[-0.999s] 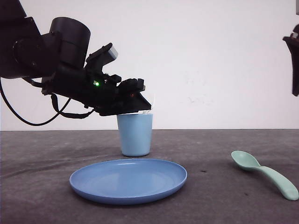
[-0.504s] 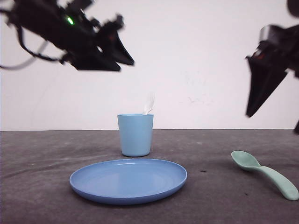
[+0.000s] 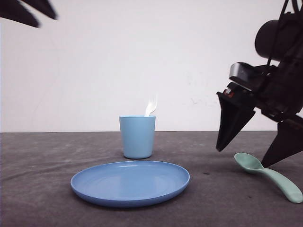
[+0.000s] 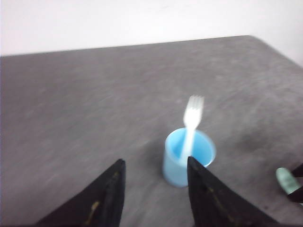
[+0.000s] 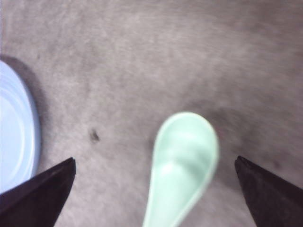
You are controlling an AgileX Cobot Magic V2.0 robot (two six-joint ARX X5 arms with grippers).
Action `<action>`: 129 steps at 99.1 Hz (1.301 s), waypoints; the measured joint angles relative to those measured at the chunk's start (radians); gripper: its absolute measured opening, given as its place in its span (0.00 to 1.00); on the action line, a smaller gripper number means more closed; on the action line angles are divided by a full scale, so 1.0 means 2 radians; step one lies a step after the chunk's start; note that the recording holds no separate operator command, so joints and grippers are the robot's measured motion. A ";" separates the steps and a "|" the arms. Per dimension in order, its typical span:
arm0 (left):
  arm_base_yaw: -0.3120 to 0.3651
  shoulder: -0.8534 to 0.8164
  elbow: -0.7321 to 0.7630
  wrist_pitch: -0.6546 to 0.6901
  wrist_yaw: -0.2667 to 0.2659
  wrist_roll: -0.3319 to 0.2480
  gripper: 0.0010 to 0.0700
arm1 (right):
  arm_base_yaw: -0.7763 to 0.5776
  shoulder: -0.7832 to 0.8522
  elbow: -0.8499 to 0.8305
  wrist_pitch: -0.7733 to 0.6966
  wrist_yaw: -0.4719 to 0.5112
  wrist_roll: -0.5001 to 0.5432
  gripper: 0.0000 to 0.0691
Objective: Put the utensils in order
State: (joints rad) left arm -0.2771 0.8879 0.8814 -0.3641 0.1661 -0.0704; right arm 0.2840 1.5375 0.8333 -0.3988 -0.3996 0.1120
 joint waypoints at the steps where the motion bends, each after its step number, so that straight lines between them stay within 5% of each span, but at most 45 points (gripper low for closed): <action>1: 0.002 -0.004 0.000 -0.005 -0.003 0.000 0.33 | 0.001 0.001 0.000 0.001 -0.001 0.000 0.98; 12: 0.018 -0.040 0.000 -0.054 -0.020 0.000 0.33 | 0.009 0.007 0.000 0.009 -0.011 0.000 0.92; 35: 0.029 -0.088 0.000 -0.101 -0.031 0.000 0.33 | 0.022 0.011 0.000 0.015 -0.007 0.000 0.40; 60: 0.029 -0.115 0.000 -0.129 -0.031 0.000 0.33 | 0.028 0.011 0.000 0.007 0.034 0.000 0.11; 93: 0.029 -0.123 0.000 -0.141 -0.031 0.001 0.33 | 0.038 0.011 0.008 0.047 0.005 0.011 0.03; 129: 0.029 -0.123 0.000 -0.141 -0.031 0.001 0.33 | 0.088 0.006 0.142 0.192 -0.021 0.039 0.03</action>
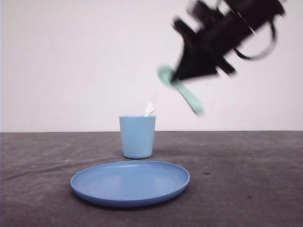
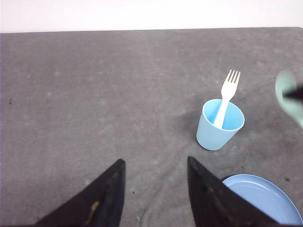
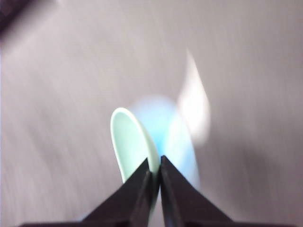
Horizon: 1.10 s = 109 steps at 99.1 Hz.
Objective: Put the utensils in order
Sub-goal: 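Lift the green spoon with the right gripper over the cup, then lower the spoon into the cup and open the right gripper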
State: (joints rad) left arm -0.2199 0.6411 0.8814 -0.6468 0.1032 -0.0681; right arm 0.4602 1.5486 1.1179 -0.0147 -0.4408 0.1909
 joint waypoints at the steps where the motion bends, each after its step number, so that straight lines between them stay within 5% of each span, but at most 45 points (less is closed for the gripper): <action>1: 0.000 0.000 0.000 0.000 0.000 0.000 0.33 | 0.002 -0.001 0.001 0.009 0.001 0.000 0.03; 25: 0.000 0.000 0.000 0.000 0.000 0.000 0.33 | 0.054 0.004 0.001 0.211 0.082 -0.015 0.03; 56: 0.000 0.000 0.000 0.000 0.000 0.000 0.33 | 0.085 0.079 0.001 0.325 0.140 -0.082 0.03; 109: 0.000 0.000 0.000 -0.015 0.000 0.000 0.33 | 0.085 0.189 0.001 0.321 0.142 -0.098 0.03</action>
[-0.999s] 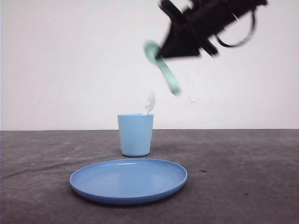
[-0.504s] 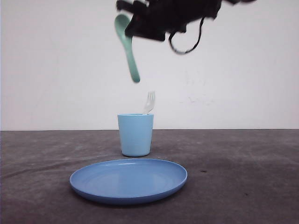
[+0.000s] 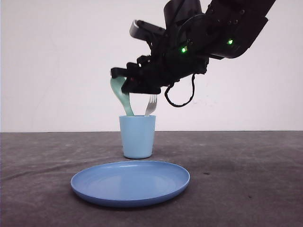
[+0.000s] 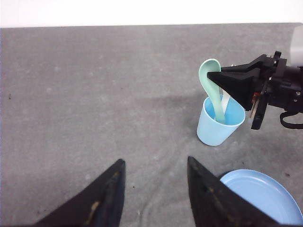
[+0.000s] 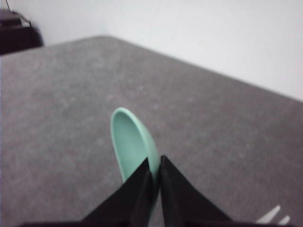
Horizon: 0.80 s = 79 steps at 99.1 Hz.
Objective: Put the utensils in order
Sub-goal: 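Lower the spoon into the cup and open the right gripper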
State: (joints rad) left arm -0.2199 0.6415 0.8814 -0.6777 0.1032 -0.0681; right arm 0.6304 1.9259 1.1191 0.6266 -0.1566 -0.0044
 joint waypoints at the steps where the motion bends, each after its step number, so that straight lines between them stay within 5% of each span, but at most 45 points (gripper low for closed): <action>1: 0.000 0.000 0.000 -0.001 0.000 0.000 0.33 | 0.000 0.000 0.000 -0.001 0.000 0.000 0.03; 25: 0.000 0.000 0.000 -0.012 0.000 0.000 0.33 | 0.000 0.000 0.000 -0.031 0.001 0.000 0.06; 51: 0.000 0.000 0.000 -0.011 0.000 0.000 0.33 | 0.000 0.000 0.000 -0.043 -0.019 0.006 0.50; 79: 0.000 0.000 0.000 -0.011 0.000 0.000 0.33 | 0.000 -0.061 0.000 -0.114 -0.039 0.006 0.54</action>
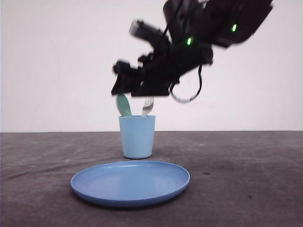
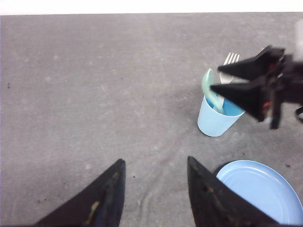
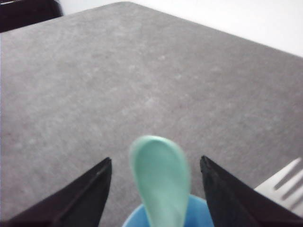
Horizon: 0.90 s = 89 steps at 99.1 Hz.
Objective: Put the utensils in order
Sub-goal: 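Lower the spoon into the cup and open the right gripper, then move the right gripper down and grasp the cup rim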
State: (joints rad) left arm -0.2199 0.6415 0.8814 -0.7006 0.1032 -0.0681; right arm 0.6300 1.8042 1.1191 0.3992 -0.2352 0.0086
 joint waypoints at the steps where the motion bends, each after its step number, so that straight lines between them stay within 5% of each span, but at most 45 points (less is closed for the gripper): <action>1: 0.000 0.000 0.000 0.000 0.000 0.000 0.33 | 0.000 -0.004 0.000 -0.004 0.000 0.000 0.54; 56: 0.000 0.000 0.000 0.000 0.000 0.004 0.33 | -0.069 -0.169 0.000 -0.366 0.001 -0.001 0.54; 81: 0.000 0.001 0.000 -0.004 0.000 0.008 0.33 | -0.095 -0.170 -0.043 -0.338 0.000 -0.001 0.55; 89: 0.000 0.003 0.000 -0.004 0.000 0.008 0.33 | -0.097 -0.170 -0.069 -0.307 0.000 0.001 0.62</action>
State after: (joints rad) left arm -0.2199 0.6472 0.8814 -0.7094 0.1032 -0.0517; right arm 0.4370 1.4647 0.9806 -0.2142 -0.2356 0.0101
